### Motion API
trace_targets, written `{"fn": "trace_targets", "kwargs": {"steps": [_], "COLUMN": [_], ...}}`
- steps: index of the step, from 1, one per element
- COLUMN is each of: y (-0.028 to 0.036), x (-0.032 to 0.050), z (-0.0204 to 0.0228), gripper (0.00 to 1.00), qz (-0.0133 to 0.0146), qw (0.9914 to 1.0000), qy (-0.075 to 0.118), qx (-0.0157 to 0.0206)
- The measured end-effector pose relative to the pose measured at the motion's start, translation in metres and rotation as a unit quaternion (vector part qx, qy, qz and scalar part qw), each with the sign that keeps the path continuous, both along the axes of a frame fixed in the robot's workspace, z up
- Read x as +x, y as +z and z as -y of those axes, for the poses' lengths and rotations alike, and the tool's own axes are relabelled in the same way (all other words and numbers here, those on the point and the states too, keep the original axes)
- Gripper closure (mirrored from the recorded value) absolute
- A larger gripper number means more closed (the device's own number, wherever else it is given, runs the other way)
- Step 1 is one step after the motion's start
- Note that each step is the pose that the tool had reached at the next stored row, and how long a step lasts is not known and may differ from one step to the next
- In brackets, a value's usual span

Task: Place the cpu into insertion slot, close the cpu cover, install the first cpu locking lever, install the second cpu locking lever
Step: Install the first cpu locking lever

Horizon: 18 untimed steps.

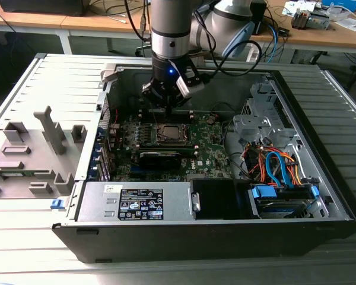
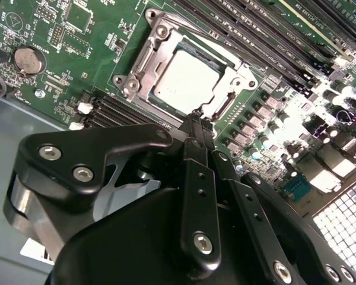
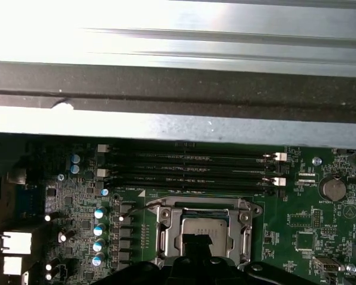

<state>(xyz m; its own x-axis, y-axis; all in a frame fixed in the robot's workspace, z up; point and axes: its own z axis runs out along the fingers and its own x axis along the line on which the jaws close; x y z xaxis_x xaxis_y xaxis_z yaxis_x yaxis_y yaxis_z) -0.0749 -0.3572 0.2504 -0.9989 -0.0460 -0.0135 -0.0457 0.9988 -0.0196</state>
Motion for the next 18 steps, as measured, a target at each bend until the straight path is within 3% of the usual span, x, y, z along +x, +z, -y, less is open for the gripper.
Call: {"fn": "trace_targets", "kwargs": {"steps": [18], "y": [0.0000], "x": [-0.0219], "z": [0.0000], "gripper": [0.89], "qz": [0.0000], "qw": [1.00000], "qy": [0.000], "qx": [0.0000]}}
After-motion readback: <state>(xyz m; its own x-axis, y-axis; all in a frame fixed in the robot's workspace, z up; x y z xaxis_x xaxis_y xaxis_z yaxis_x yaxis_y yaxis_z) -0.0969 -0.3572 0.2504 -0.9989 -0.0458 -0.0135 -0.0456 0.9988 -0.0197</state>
